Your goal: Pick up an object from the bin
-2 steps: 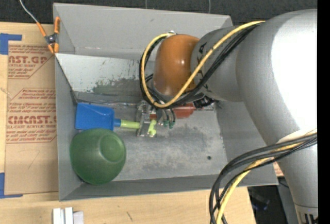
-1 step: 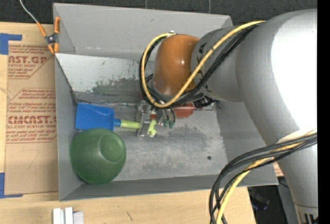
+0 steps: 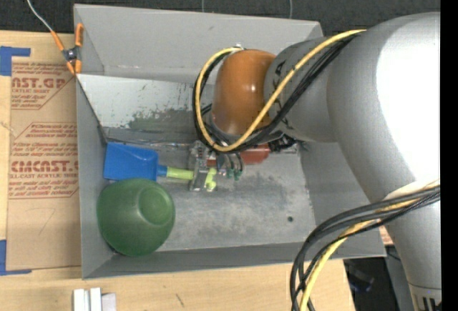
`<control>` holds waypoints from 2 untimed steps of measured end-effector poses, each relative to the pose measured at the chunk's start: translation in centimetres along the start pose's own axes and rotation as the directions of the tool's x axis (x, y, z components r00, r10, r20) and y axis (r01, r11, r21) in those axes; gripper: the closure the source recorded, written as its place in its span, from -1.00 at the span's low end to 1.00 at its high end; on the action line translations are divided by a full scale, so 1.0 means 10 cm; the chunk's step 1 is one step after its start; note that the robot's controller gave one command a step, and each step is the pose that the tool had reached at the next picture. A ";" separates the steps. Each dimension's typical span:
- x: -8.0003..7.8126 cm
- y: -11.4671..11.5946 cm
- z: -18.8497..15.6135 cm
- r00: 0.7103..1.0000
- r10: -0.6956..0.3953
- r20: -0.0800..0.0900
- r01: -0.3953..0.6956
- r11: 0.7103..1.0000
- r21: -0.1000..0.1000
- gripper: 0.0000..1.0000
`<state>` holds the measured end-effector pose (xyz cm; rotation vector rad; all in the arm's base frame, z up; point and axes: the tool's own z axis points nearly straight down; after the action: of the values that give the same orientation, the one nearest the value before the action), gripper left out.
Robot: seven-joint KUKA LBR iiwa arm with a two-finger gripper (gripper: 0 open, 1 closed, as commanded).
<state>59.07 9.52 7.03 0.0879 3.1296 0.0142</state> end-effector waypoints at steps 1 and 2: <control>-0.03 -0.06 -0.06 1.000 -0.003 -0.001 0.003 1.000 0.000 1.00; -0.03 -0.06 -0.06 1.000 -0.003 -0.001 0.003 1.000 -0.001 1.00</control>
Offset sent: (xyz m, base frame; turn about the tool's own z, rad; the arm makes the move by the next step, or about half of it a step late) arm 0.0000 0.0000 0.0000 0.0000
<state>59.37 8.88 7.61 0.0830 3.1304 0.0153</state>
